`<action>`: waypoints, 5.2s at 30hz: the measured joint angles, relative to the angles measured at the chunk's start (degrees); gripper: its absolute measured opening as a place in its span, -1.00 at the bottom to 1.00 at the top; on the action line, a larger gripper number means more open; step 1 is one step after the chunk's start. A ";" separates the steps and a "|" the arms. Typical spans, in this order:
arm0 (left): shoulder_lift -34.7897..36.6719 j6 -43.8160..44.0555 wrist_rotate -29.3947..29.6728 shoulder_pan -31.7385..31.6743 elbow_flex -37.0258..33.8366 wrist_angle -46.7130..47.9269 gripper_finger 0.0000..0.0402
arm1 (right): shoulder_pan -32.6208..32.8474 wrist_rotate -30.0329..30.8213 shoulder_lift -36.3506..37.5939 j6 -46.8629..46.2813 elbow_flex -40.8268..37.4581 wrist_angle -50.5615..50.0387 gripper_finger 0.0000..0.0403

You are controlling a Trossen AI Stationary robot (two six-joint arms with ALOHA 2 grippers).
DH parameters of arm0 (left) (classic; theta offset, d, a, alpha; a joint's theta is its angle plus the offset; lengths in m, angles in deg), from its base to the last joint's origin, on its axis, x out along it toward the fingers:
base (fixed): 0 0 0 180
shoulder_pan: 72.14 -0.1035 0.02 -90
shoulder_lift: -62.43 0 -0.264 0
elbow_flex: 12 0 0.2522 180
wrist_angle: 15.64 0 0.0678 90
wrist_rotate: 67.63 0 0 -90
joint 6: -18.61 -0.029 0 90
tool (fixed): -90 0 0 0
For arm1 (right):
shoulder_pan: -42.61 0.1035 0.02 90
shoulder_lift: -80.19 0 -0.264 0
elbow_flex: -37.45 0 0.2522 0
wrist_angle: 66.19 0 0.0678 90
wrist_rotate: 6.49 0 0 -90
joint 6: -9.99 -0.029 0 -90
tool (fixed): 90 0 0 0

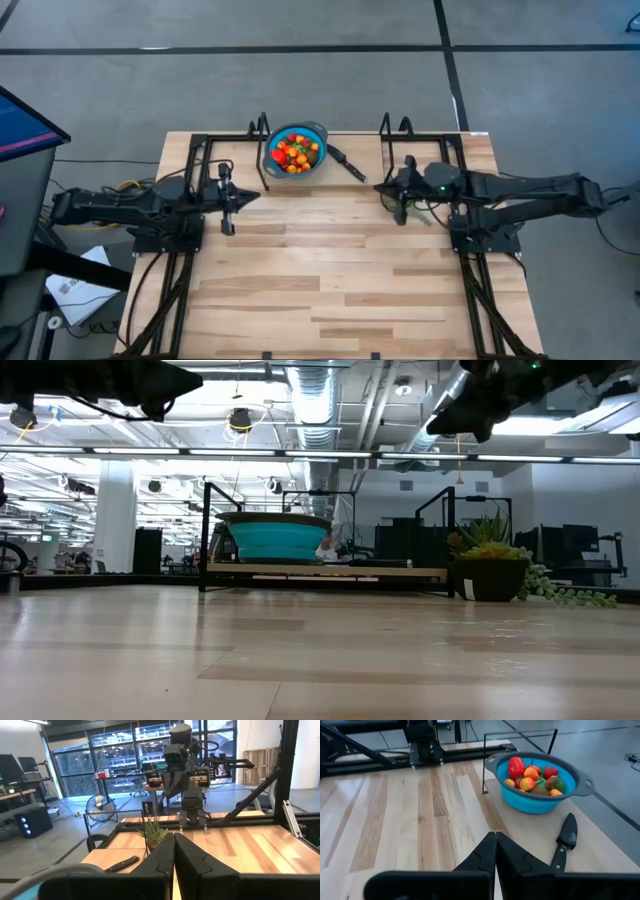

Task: Pick & Place Fruit
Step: Return to Home Position

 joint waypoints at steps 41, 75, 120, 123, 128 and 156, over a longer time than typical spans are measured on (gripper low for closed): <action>24.86 -3.61 5.56 0.00 -0.01 17.40 -0.99 | 1.62 0.02 13.19 2.01 -4.23 -3.84 -1.00; 27.85 0.12 3.49 0.00 -17.58 8.54 -0.99 | 1.59 0.00 19.49 0.46 -4.24 -9.15 -1.00; 27.43 0.70 -5.29 0.00 -17.58 12.42 -0.99 | 1.46 0.02 51.07 2.40 -22.72 3.19 -1.00; 27.43 0.70 -5.29 0.00 -17.58 12.41 -0.99 | 1.49 0.00 51.08 2.35 -25.82 6.52 -1.00; 27.43 0.90 -5.28 0.00 -17.58 12.37 -0.99 | 1.49 0.00 51.09 0.39 -29.83 8.86 -1.00; 27.43 2.14 -5.29 0.00 -17.60 12.31 -0.99 | 1.60 -11.89 50.87 7.18 -37.78 10.40 -1.00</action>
